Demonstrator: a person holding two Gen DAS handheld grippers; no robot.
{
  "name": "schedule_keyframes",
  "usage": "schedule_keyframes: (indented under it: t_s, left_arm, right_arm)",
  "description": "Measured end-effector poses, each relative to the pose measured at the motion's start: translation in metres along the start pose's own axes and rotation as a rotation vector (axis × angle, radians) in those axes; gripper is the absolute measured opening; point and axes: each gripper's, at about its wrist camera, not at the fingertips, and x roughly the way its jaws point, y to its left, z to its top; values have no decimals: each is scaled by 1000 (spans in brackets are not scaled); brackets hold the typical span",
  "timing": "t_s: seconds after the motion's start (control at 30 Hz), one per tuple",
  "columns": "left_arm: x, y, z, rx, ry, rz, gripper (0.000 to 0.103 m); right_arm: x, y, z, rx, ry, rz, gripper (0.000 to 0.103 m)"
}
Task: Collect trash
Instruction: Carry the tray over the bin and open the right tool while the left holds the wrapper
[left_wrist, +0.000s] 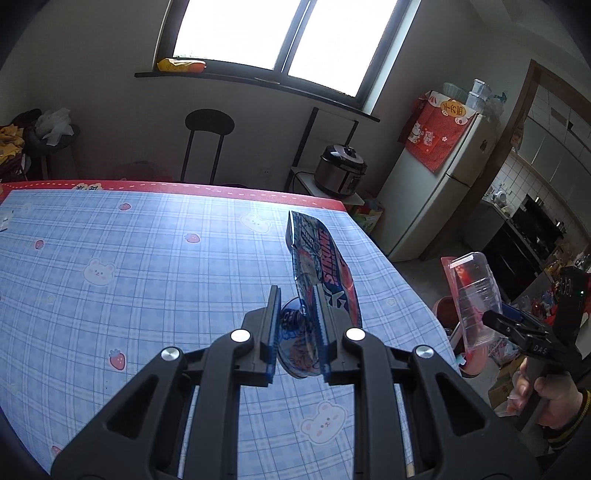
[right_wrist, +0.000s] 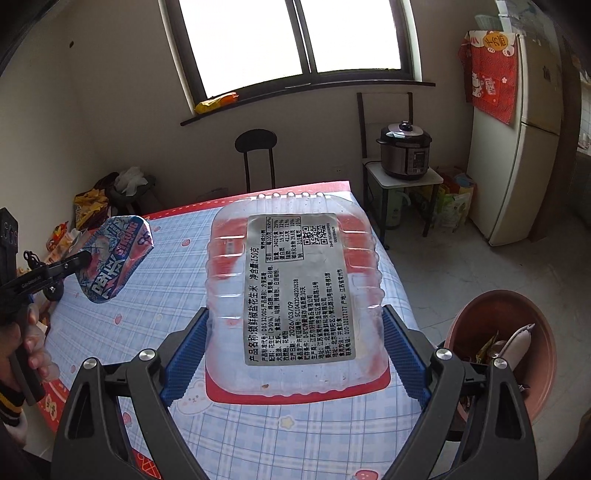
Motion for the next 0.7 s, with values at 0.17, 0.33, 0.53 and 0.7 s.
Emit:
schedule_keyframes:
  t_s: [0.17, 0.33, 0.53, 0.7]
  left_arm:
    - [-23, -26, -1, 7, -27, -25, 20]
    - [-30, -64, 1, 47, -45, -52, 20]
    - [-27, -114, 6, 82, -69, -104, 20]
    - [-22, -149, 5, 91, -80, -138, 20]
  right_arm:
    - [-25, -27, -1, 38, -40, -26, 88]
    - [-52, -71, 0, 74, -89, -97, 88]
    - [-75, -151, 3, 136, -105, -223, 89]
    - [-73, -207, 5, 169, -70, -277, 90]
